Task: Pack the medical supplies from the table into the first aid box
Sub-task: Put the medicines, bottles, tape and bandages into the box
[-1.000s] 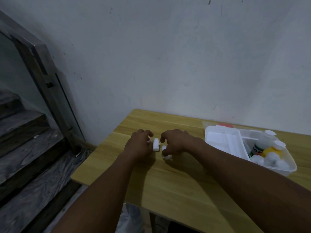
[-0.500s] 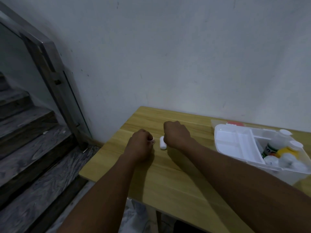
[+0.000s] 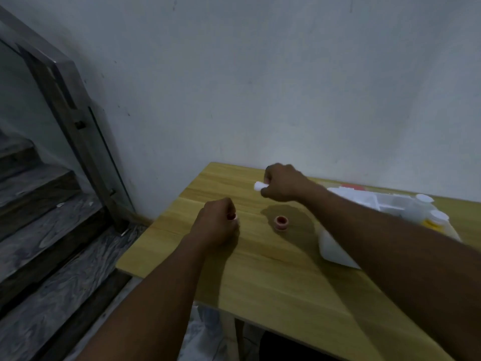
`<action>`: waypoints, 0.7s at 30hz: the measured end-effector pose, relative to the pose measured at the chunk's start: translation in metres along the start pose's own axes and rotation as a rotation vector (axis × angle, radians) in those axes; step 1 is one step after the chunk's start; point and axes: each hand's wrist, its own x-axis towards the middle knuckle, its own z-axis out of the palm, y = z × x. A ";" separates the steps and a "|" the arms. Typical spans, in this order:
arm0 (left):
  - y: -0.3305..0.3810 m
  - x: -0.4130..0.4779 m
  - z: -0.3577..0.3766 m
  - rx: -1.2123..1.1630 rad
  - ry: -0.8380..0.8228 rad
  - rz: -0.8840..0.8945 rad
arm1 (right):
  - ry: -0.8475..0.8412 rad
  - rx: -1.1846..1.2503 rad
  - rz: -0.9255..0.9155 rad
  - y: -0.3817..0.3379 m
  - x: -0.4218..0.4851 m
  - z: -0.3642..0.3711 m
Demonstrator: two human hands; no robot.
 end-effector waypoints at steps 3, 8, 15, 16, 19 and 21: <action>0.034 0.004 0.010 -0.104 -0.050 0.066 | 0.016 0.006 0.030 0.021 -0.007 -0.033; 0.085 0.004 0.028 -0.077 -0.245 0.129 | 0.041 0.059 0.075 0.051 -0.027 -0.051; 0.096 0.001 0.044 0.131 -0.350 0.137 | 0.054 0.098 0.069 0.077 -0.046 -0.057; 0.098 0.000 0.044 0.147 -0.356 0.152 | 0.055 0.100 0.064 0.080 -0.048 -0.058; 0.104 0.000 0.051 0.150 -0.327 0.182 | 0.051 0.097 0.050 0.089 -0.054 -0.065; 0.106 0.001 0.054 0.171 -0.290 0.193 | -0.012 0.128 0.043 0.097 -0.060 -0.076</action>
